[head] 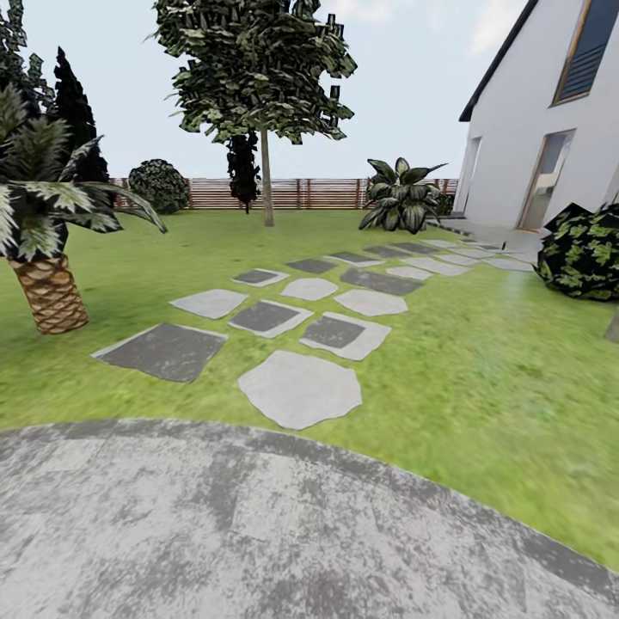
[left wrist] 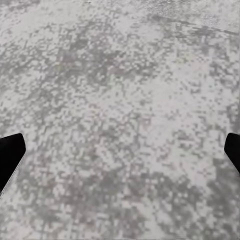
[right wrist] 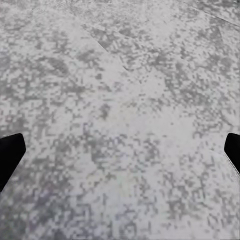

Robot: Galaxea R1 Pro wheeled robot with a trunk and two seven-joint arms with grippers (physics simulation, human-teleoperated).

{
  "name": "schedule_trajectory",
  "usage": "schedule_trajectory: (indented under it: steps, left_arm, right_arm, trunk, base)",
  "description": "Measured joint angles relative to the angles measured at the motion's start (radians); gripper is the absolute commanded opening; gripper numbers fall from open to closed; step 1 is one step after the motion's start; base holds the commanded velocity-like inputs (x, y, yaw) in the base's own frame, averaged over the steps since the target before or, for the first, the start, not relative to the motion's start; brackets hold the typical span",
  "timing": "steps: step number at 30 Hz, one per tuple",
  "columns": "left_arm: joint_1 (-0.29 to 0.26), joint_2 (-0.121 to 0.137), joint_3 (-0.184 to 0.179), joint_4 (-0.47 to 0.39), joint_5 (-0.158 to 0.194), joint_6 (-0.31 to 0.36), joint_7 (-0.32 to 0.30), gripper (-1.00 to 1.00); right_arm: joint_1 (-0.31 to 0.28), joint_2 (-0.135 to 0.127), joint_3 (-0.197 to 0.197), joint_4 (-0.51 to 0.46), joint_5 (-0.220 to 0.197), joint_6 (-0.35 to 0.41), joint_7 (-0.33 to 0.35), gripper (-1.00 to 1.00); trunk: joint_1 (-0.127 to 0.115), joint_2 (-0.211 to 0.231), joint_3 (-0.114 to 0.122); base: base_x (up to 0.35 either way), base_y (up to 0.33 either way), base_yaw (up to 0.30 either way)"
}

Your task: Pick up the pesticide atomizer in the garden and spray insectifuge to fully cover both potted plants in the garden.

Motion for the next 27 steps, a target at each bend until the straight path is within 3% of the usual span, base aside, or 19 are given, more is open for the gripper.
schedule_trajectory:
  steps: [27]
  left_arm:
    - [0.000, 0.000, 0.000, 0.000, 0.000, 0.000, 0.000, 1.00]
  right_arm:
    - [0.000, 0.000, 0.000, 0.000, 0.000, 0.000, 0.000, 1.00]
  trunk:
    - [0.000, 0.000, 0.000]
  base:
    - [0.339, 0.000, 0.000]
